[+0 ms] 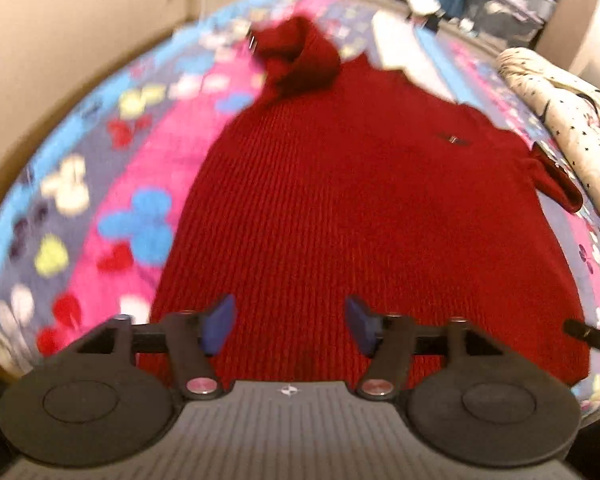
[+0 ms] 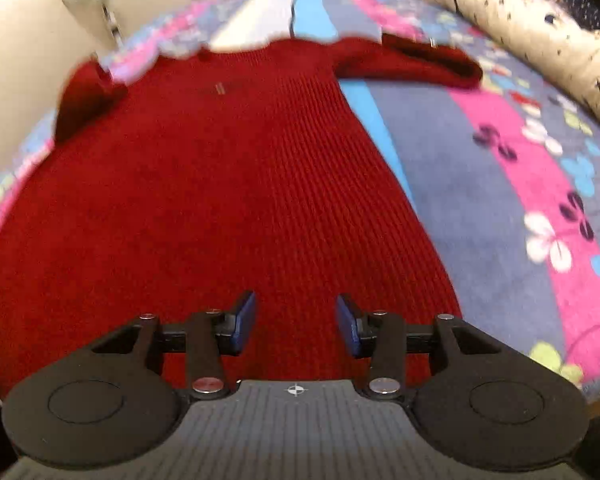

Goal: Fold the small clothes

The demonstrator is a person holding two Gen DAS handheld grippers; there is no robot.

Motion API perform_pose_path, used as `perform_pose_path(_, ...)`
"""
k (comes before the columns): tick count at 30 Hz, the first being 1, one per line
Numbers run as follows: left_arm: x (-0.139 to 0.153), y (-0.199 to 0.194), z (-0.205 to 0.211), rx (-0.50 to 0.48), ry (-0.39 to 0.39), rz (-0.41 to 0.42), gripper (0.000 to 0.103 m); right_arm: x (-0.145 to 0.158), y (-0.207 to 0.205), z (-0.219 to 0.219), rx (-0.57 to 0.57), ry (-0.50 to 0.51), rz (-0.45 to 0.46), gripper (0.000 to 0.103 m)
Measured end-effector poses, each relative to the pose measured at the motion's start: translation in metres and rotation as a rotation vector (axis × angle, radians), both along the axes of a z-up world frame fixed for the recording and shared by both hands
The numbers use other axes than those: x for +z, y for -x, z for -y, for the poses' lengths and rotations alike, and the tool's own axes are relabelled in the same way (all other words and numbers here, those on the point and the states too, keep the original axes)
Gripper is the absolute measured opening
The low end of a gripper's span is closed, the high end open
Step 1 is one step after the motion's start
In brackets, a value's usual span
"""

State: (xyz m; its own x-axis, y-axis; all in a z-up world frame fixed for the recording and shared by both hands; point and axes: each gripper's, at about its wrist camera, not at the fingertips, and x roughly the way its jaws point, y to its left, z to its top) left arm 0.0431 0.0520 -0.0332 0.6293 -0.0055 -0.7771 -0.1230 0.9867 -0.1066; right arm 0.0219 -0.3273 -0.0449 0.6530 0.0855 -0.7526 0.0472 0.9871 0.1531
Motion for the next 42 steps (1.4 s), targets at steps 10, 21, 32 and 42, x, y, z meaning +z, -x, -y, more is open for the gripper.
perform_pose_path(10,0.031,0.008,0.027,-0.055,-0.15,0.189,0.084,0.033,0.002,-0.012,0.005,-0.105,0.156,0.046)
perform_pose_path(21,0.039,-0.004,0.048,-0.03,-0.143,0.248,0.086,0.033,-0.006,-0.037,-0.009,-0.027,0.228,0.047)
perform_pose_path(32,0.064,0.01,0.046,-0.062,-0.065,0.339,0.09,0.055,0.012,-0.065,0.047,0.095,0.304,0.046)
perform_pose_path(42,0.071,0.022,0.056,-0.086,-0.04,0.386,0.102,0.071,0.044,-0.093,0.078,0.124,0.41,0.031)
